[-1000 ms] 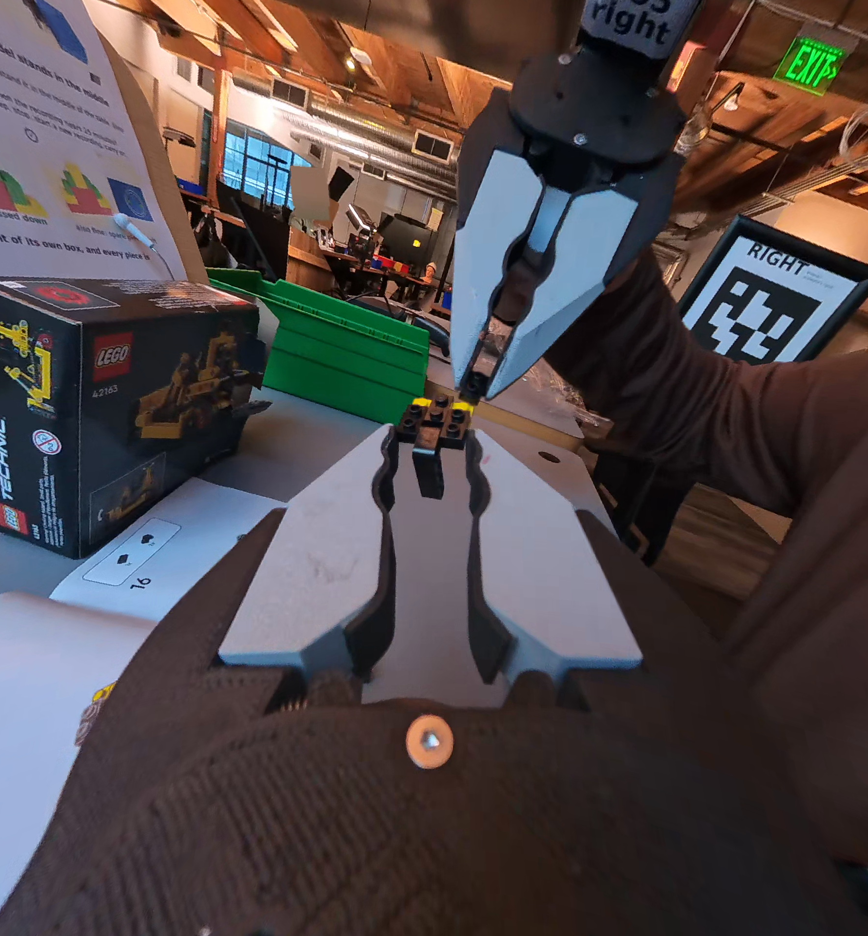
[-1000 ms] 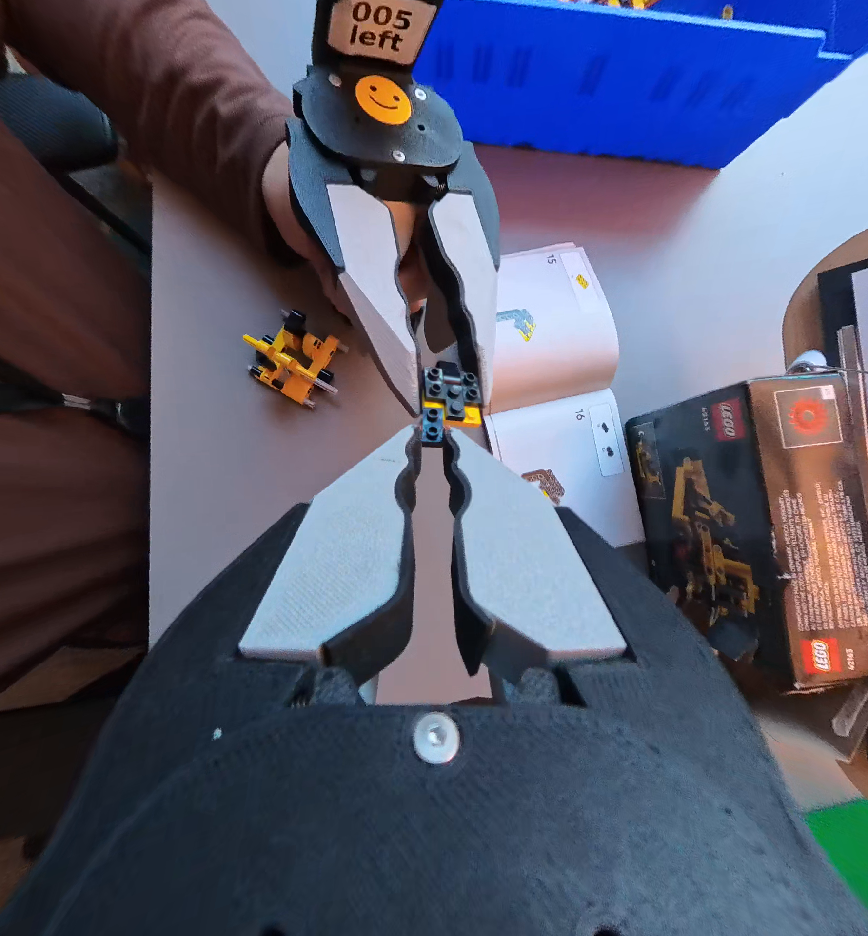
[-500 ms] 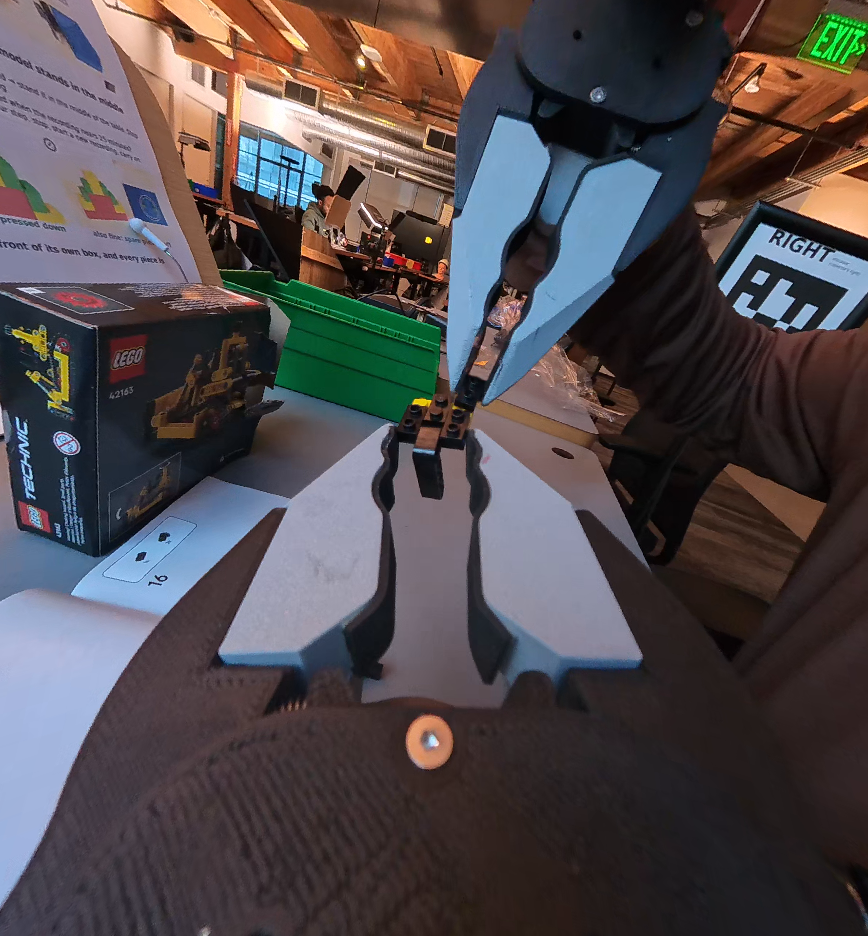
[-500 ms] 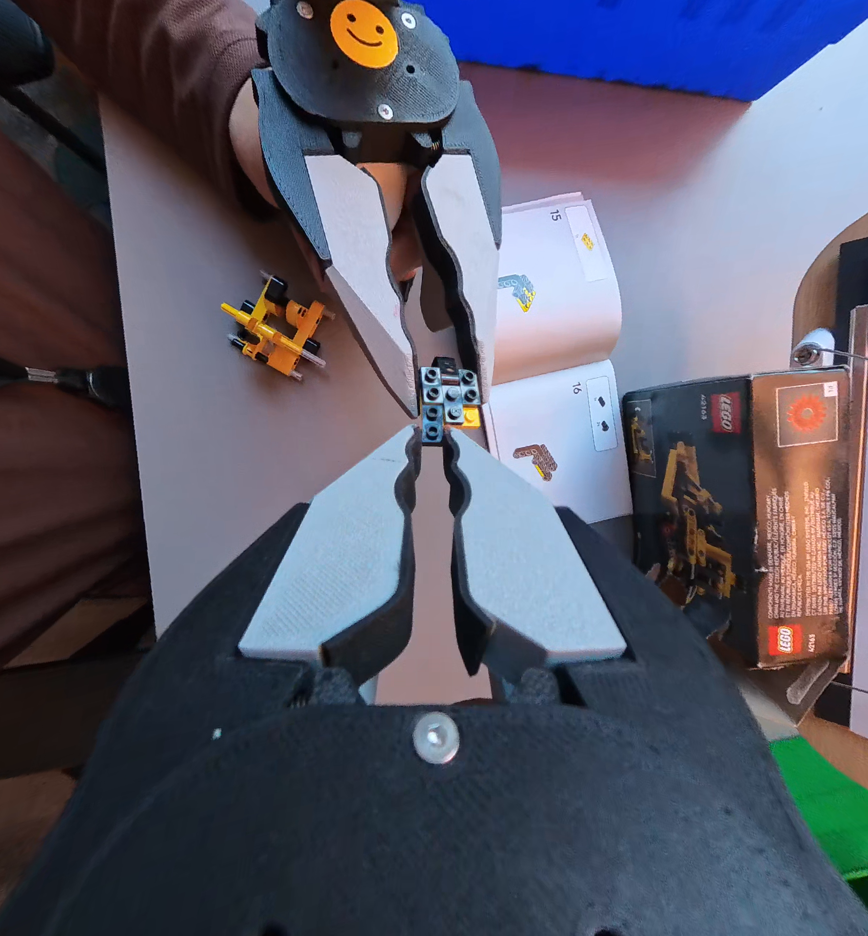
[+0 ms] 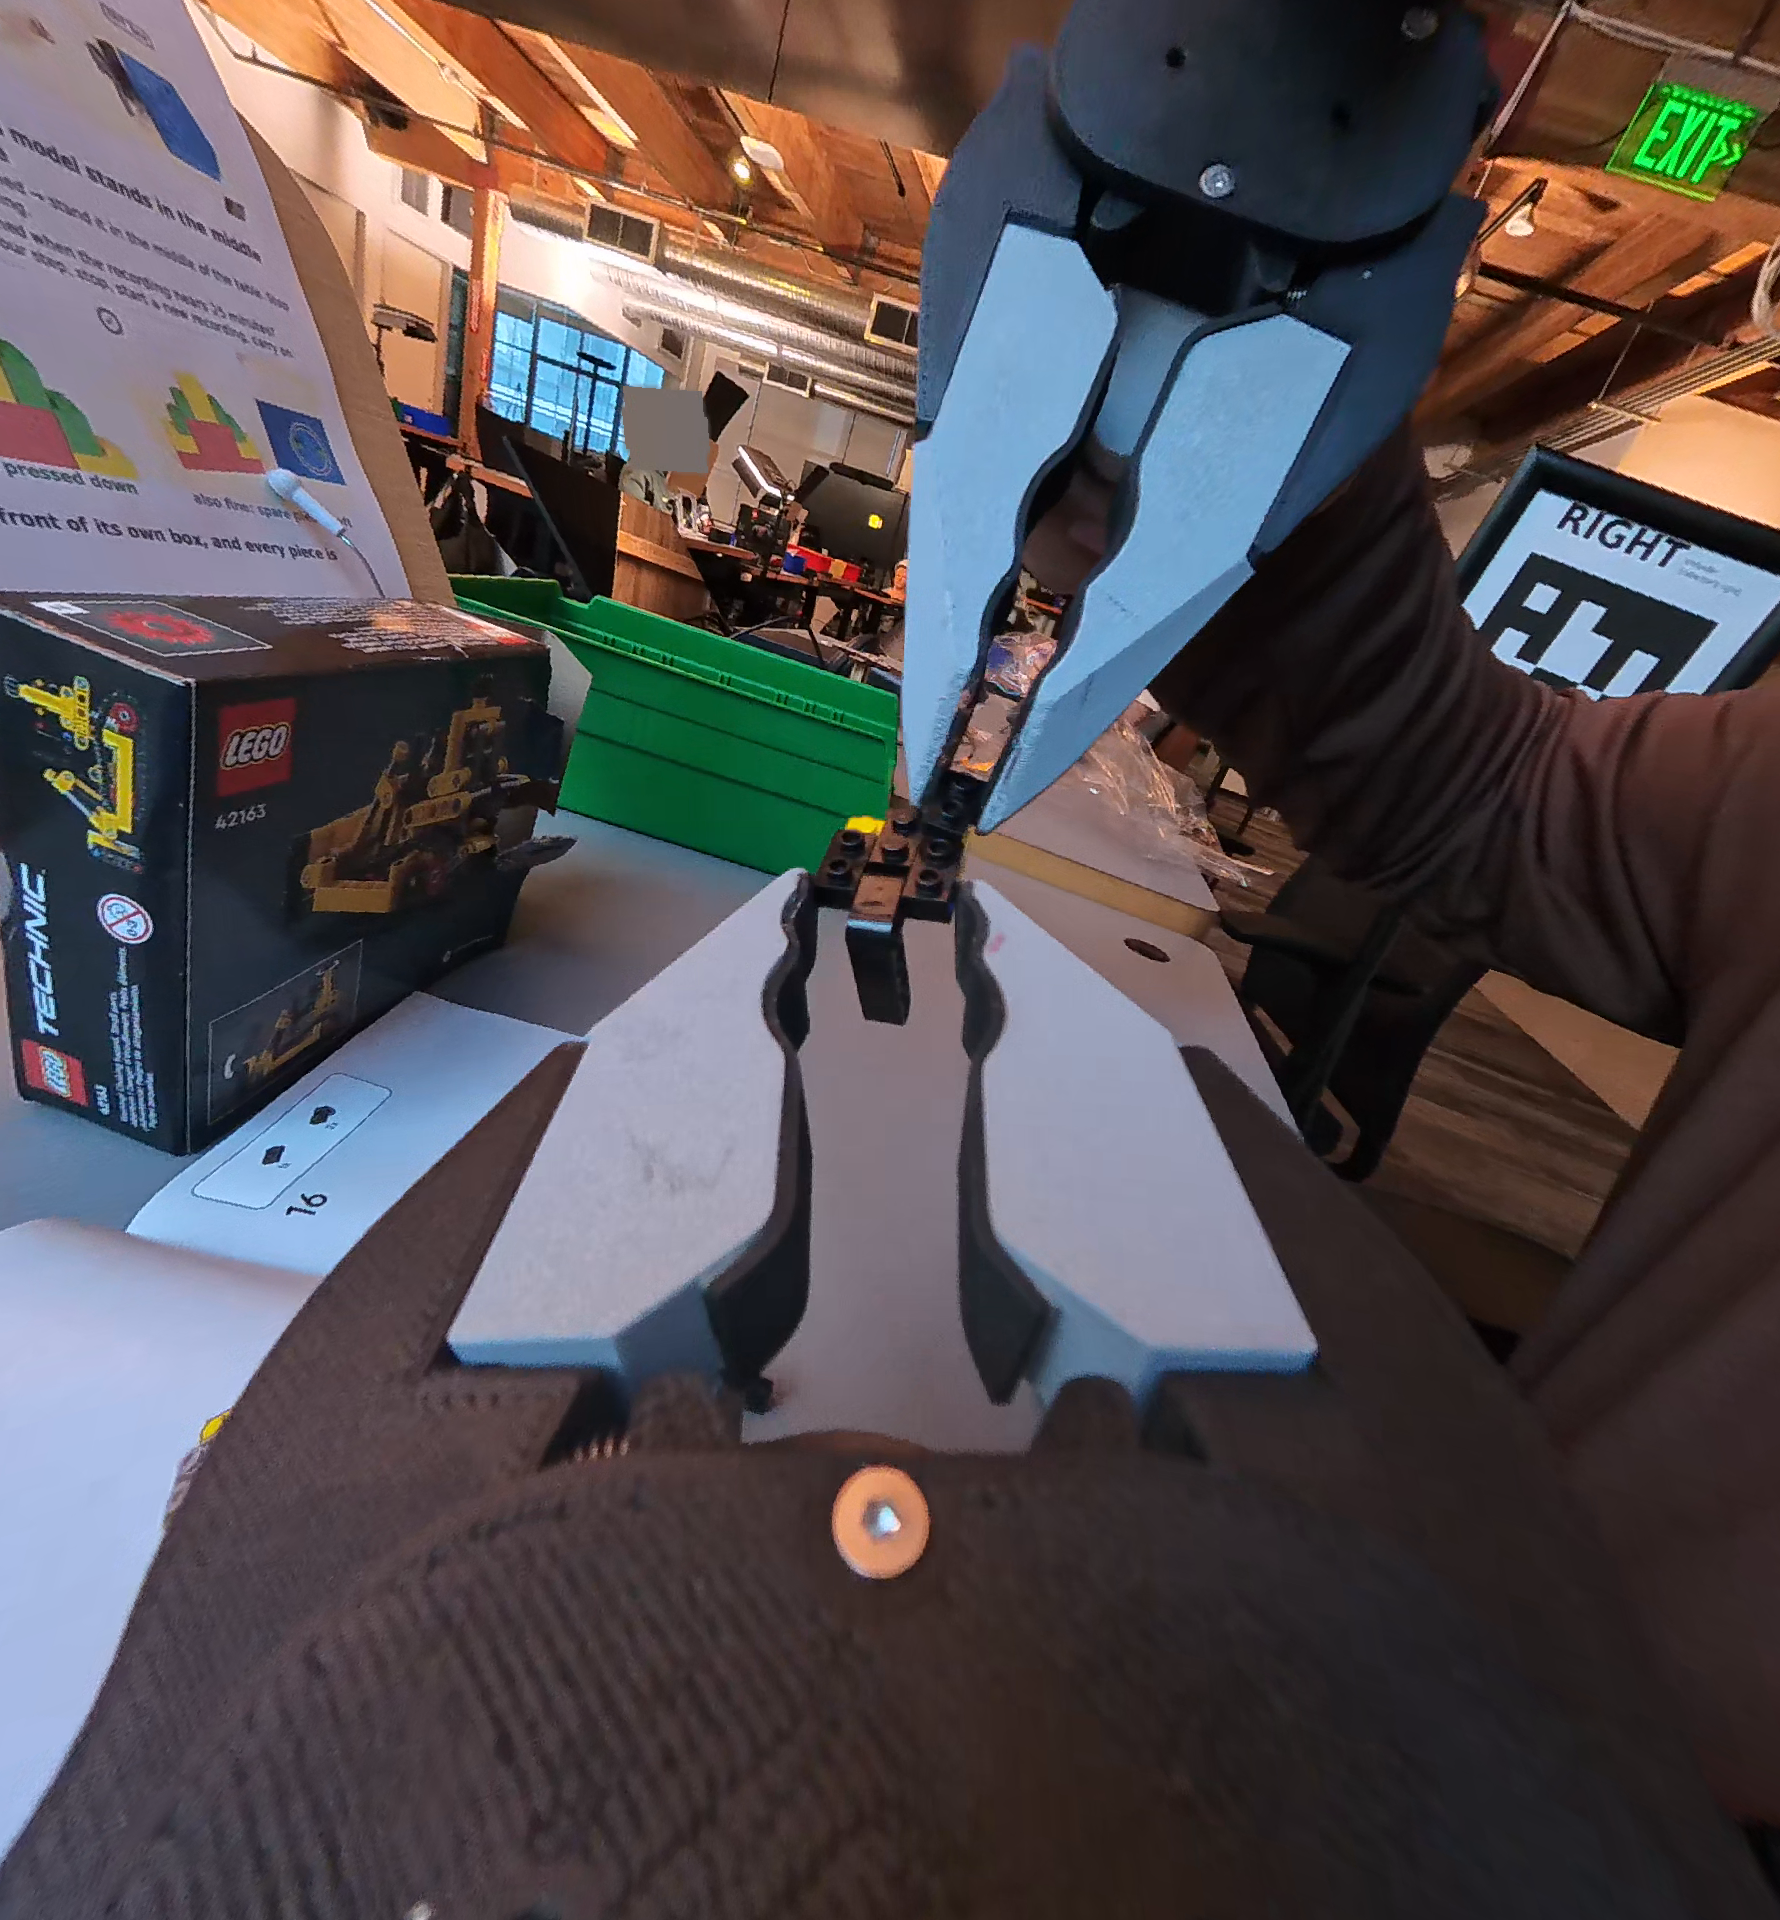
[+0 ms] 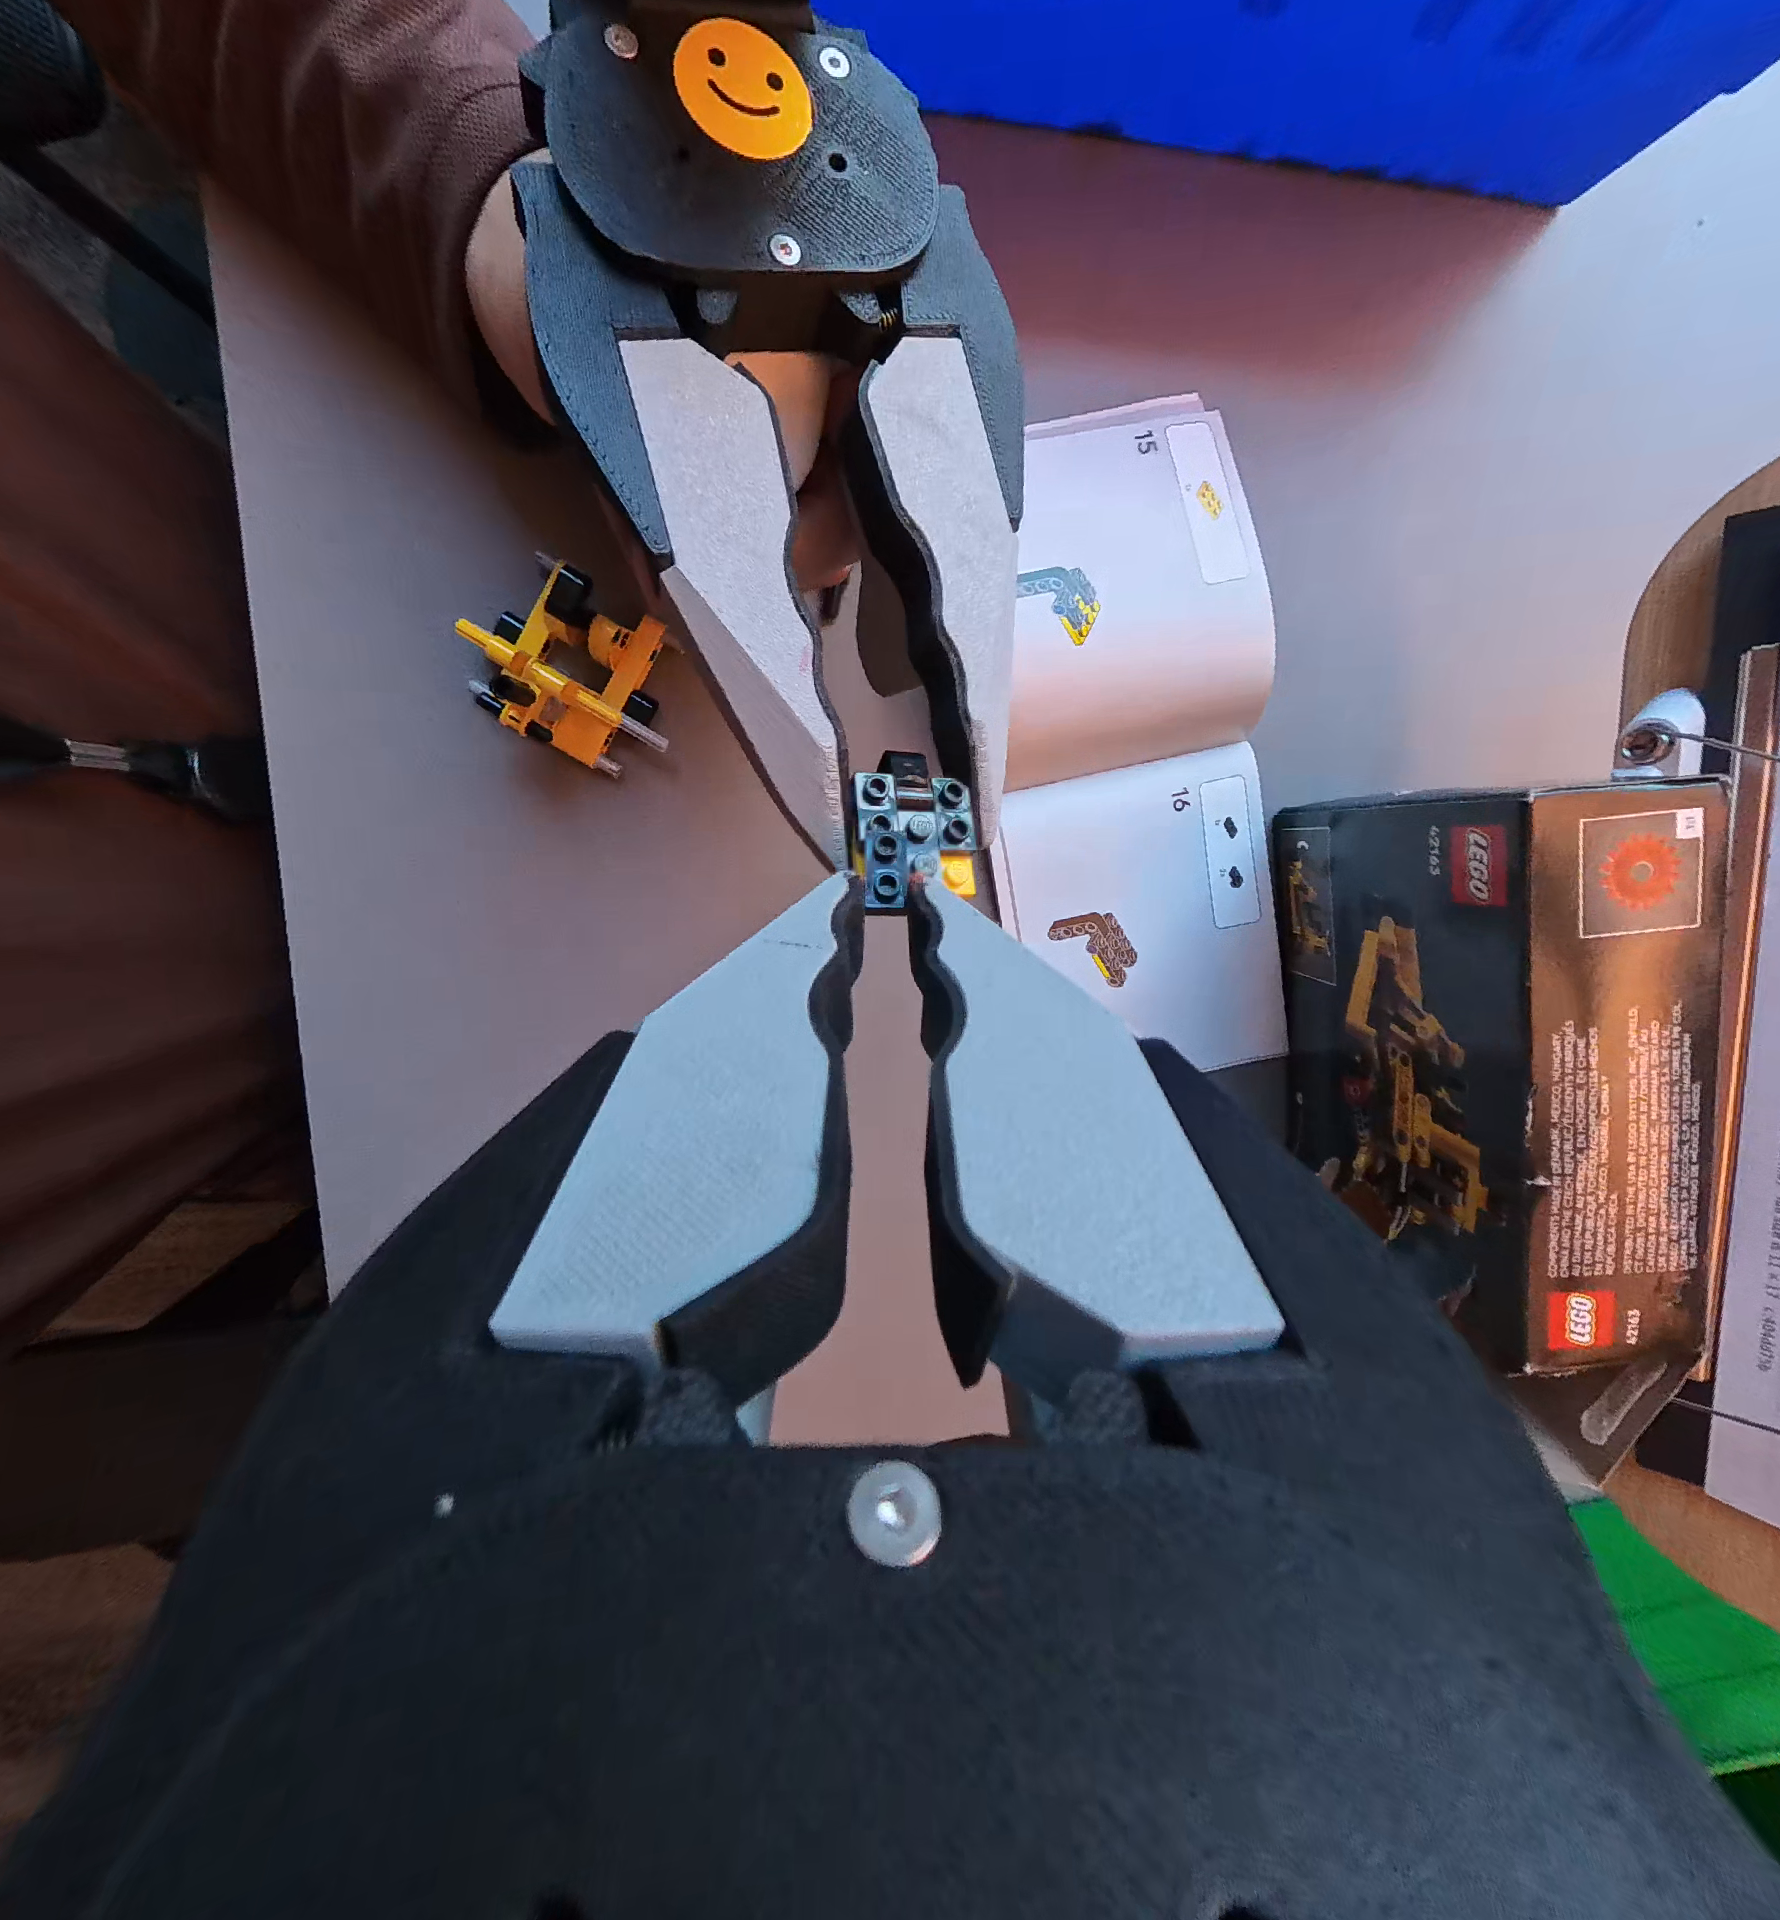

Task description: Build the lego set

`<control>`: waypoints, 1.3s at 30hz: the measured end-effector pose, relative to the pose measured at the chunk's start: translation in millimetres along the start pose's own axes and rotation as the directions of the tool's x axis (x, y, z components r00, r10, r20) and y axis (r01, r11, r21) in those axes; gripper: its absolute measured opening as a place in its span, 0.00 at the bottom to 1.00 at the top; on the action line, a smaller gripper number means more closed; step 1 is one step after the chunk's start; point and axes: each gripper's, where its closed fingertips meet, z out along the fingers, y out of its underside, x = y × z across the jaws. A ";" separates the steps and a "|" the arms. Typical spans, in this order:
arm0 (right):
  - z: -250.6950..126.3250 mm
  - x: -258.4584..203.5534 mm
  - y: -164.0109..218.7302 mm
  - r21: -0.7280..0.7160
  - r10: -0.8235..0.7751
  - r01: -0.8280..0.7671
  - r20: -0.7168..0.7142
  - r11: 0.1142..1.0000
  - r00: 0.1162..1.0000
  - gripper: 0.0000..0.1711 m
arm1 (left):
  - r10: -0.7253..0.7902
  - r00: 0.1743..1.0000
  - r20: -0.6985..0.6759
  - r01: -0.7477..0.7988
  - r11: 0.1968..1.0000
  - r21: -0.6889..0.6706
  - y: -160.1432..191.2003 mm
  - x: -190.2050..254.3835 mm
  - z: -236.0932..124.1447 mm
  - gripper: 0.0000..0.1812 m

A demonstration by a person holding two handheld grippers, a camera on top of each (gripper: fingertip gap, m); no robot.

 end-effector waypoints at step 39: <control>26.5 15.5 55.7 0.171 0.211 -0.203 -0.035 0.964 0.977 0.07 | 0.145 0.971 0.188 -0.094 0.962 -0.257 20.9 -38.0 -11.1 0.13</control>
